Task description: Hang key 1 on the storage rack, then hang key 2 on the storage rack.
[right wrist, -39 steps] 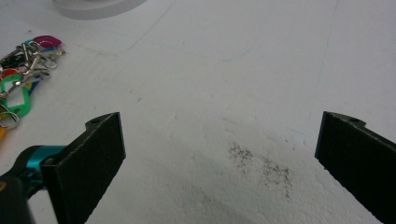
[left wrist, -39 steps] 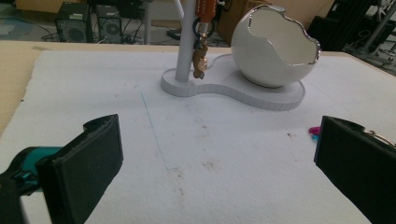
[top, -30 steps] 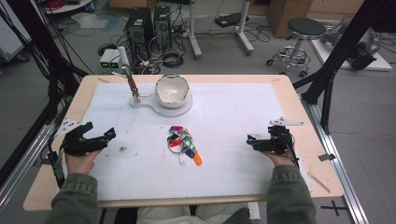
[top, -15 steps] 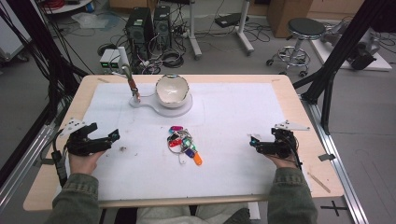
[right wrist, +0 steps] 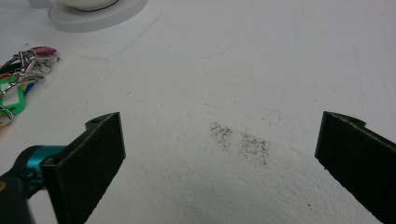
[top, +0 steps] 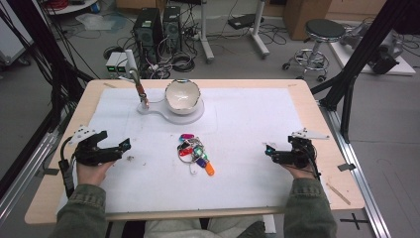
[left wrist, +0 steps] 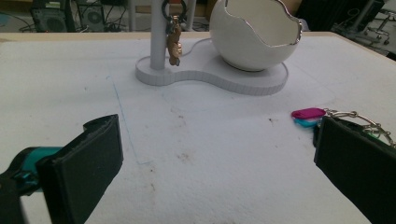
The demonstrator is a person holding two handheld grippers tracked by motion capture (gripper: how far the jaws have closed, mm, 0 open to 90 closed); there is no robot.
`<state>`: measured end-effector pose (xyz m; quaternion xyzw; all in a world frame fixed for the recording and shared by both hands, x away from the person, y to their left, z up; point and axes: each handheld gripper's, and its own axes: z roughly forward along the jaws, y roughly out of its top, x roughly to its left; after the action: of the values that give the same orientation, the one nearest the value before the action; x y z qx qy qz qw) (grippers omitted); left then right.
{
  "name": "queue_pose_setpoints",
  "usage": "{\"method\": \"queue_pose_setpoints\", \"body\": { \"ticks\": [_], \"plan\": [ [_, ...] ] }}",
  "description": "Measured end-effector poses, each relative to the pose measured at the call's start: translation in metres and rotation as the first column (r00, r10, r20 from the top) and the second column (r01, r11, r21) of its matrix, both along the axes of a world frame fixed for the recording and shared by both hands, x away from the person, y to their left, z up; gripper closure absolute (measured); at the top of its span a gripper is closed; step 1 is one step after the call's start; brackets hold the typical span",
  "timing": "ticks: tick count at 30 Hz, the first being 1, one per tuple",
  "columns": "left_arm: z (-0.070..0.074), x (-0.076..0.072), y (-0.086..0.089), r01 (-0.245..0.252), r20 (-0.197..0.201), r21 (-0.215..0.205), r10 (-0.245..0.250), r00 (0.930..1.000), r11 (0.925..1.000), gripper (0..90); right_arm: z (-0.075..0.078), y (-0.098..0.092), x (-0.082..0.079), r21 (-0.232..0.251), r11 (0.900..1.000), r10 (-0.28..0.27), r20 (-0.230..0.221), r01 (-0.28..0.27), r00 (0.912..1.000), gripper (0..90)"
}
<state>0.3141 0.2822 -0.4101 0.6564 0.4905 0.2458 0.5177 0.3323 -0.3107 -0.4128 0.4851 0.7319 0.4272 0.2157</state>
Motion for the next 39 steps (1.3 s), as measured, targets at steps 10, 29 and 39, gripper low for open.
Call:
{"method": "queue_pose_setpoints", "body": {
  "ticks": [10,29,39],
  "plan": [
    [0.006,0.005,-0.026,0.098,0.009,0.033,-0.098,0.9951,0.9946,1.7,0.002,-0.002,-0.003,0.018,1.000,-0.008,0.028,0.008,0.9996,0.7],
    [0.013,0.010,-0.066,0.209,0.004,0.098,-0.210,0.9777,0.9731,1.7,0.003,-0.007,-0.007,0.027,1.000,-0.010,0.045,0.009,0.9989,0.7],
    [0.011,0.015,-0.094,0.279,-0.021,0.116,-0.279,0.9601,0.9532,1.7,0.004,-0.009,-0.008,0.029,1.000,-0.012,0.050,0.010,0.9987,0.7]
  ]
}}
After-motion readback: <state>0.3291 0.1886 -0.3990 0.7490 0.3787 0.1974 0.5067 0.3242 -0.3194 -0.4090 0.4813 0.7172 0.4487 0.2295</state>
